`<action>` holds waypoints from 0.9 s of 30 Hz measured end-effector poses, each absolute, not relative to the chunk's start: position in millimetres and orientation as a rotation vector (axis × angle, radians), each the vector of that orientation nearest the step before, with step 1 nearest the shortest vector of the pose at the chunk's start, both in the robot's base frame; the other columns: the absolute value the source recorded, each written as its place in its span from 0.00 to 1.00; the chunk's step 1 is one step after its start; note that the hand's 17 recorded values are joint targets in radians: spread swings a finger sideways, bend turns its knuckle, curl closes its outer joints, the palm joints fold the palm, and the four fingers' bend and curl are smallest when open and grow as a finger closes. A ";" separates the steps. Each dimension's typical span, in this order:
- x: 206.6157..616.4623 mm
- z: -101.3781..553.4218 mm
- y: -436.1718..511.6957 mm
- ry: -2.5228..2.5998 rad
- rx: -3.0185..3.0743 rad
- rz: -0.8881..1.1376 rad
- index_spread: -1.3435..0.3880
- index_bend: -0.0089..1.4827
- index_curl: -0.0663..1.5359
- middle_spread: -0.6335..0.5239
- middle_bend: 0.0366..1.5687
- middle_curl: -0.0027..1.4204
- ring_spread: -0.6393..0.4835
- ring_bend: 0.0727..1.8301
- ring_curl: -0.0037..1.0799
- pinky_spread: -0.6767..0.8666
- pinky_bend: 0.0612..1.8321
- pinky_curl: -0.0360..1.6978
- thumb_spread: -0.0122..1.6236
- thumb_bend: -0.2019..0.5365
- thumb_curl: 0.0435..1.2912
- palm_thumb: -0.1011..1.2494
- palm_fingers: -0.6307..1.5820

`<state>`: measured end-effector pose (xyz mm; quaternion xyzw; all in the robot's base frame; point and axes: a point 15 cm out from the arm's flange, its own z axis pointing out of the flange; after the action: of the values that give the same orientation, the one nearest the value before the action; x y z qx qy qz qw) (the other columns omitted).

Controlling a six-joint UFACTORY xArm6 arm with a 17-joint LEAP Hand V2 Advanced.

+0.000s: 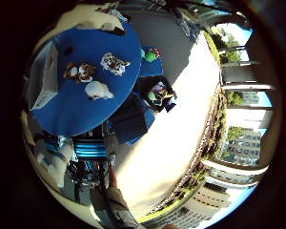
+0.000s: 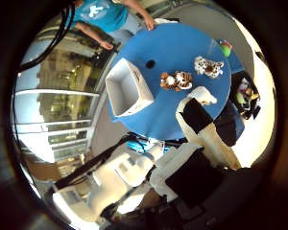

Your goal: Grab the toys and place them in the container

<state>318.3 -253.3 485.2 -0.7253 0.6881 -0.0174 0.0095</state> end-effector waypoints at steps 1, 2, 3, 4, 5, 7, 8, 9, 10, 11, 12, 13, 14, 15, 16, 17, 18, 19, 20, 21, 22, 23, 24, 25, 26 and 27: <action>320.6 483.7 -252.0 2.143 -2.271 -0.050 0.63 0.13 0.24 0.58 0.08 0.20 0.82 0.16 0.29 0.73 0.37 0.11 0.75 0.24 0.28 0.57 0.37; 323.8 482.5 -251.4 2.137 -2.276 -0.052 0.63 0.13 0.24 0.58 0.08 0.20 0.82 0.16 0.29 0.73 0.37 0.11 0.75 0.24 0.28 0.57 0.37; 328.2 481.6 -251.3 2.131 -2.280 -0.061 0.63 0.13 0.24 0.58 0.08 0.20 0.82 0.16 0.29 0.73 0.37 0.11 0.75 0.24 0.28 0.57 0.37; 335.1 478.2 -251.4 2.127 -2.283 -0.065 0.63 0.13 0.24 0.58 0.08 0.20 0.82 0.17 0.29 0.74 0.37 0.11 0.75 0.24 0.28 0.57 0.37; 342.6 473.4 -251.9 2.128 -2.282 -0.063 0.63 0.13 0.24 0.58 0.08 0.20 0.82 0.17 0.29 0.74 0.38 0.11 0.75 0.24 0.28 0.57 0.37; 354.7 465.6 -252.4 2.134 -2.274 -0.063 0.63 0.13 0.24 0.58 0.08 0.21 0.82 0.17 0.29 0.74 0.37 0.10 0.75 0.25 0.28 0.58 0.37; 361.9 461.1 -254.4 2.139 -2.269 -0.068 0.63 0.13 0.24 0.58 0.09 0.21 0.83 0.17 0.29 0.74 0.37 0.10 0.75 0.25 0.28 0.58 0.37; 369.5 456.1 -257.3 2.142 -2.265 -0.076 0.63 0.13 0.24 0.58 0.09 0.21 0.83 0.17 0.30 0.74 0.37 0.10 0.75 0.25 0.28 0.58 0.37; 378.4 450.7 -261.0 2.148 -2.255 -0.089 0.64 0.13 0.24 0.58 0.09 0.21 0.83 0.17 0.29 0.74 0.37 0.10 0.75 0.24 0.28 0.58 0.38; 389.4 442.6 -265.4 2.156 -2.244 -0.101 0.64 0.13 0.24 0.58 0.09 0.21 0.83 0.18 0.30 0.74 0.37 0.10 0.75 0.25 0.29 0.59 0.38; 399.7 433.9 -269.7 2.165 -2.234 -0.107 0.64 0.13 0.24 0.57 0.09 0.21 0.82 0.18 0.30 0.74 0.37 0.10 0.75 0.24 0.29 0.58 0.38; 410.2 424.1 -273.7 2.172 -2.226 -0.111 0.64 0.13 0.24 0.57 0.09 0.21 0.82 0.18 0.30 0.74 0.36 0.10 0.75 0.24 0.29 0.58 0.39; 421.9 412.1 -277.7 2.179 -2.217 -0.112 0.64 0.13 0.23 0.57 0.09 0.21 0.82 0.18 0.30 0.74 0.36 0.10 0.74 0.24 0.29 0.58 0.39; 431.6 401.1 -282.1 2.188 -2.211 -0.114 0.64 0.12 0.23 0.57 0.09 0.21 0.82 0.18 0.30 0.74 0.36 0.10 0.74 0.24 0.29 0.58 0.39; 442.1 388.8 -286.7 2.195 -2.207 -0.117 0.65 0.12 0.23 0.56 0.09 0.21 0.82 0.19 0.30 0.74 0.36 0.10 0.74 0.24 0.29 0.58 0.39; 453.9 372.9 -290.6 2.200 -2.204 -0.113 0.65 0.12 0.23 0.56 0.09 0.21 0.82 0.19 0.30 0.74 0.37 0.10 0.74 0.24 0.29 0.58 0.40; 462.4 358.7 -293.3 2.205 -2.205 -0.104 0.65 0.12 0.23 0.56 0.09 0.21 0.82 0.19 0.30 0.74 0.37 0.09 0.73 0.22 0.29 0.56 0.40; 468.8 344.0 -294.1 2.209 -2.210 -0.081 0.65 0.12 0.23 0.56 0.09 0.21 0.82 0.20 0.30 0.74 0.37 0.09 0.73 0.22 0.29 0.55 0.41; 474.0 327.6 -294.9 2.215 -2.215 -0.052 0.66 0.12 0.23 0.56 0.09 0.22 0.82 0.20 0.30 0.74 0.37 0.09 0.72 0.22 0.29 0.54 0.40; 477.5 313.3 -295.4 2.222 -2.219 -0.024 0.66 0.12 0.23 0.56 0.09 0.22 0.82 0.20 0.30 0.74 0.37 0.09 0.72 0.22 0.29 0.54 0.40; 480.4 297.8 -297.1 2.233 -2.226 0.003 0.68 0.11 0.22 0.56 0.09 0.22 0.82 0.20 0.30 0.74 0.38 0.09 0.71 0.22 0.29 0.53 0.40; 484.0 280.5 -300.4 2.248 -2.233 0.024 0.68 0.11 0.22 0.57 0.09 0.22 0.82 0.20 0.30 0.74 0.38 0.09 0.71 0.22 0.29 0.52 0.40; 486.7 266.7 -303.9 2.267 -2.235 0.035 0.69 0.11 0.22 0.57 0.09 0.22 0.82 0.20 0.30 0.74 0.38 0.09 0.71 0.22 0.29 0.52 0.39; 488.7 254.2 -306.4 2.285 -2.233 0.048 0.70 0.11 0.22 0.58 0.09 0.22 0.83 0.20 0.30 0.74 0.38 0.10 0.70 0.22 0.29 0.51 0.38; 491.0 240.2 -308.6 2.303 -2.226 0.063 0.70 0.11 0.22 0.58 0.10 0.22 0.83 0.20 0.30 0.73 0.38 0.10 0.70 0.23 0.29 0.51 0.38; 494.3 231.1 -310.8 2.313 -2.219 0.061 0.71 0.11 0.22 0.59 0.09 0.22 0.83 0.20 0.30 0.73 0.39 0.10 0.70 0.23 0.29 0.51 0.38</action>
<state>494.3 -310.8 231.1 -0.6919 0.7211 0.0189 -0.0321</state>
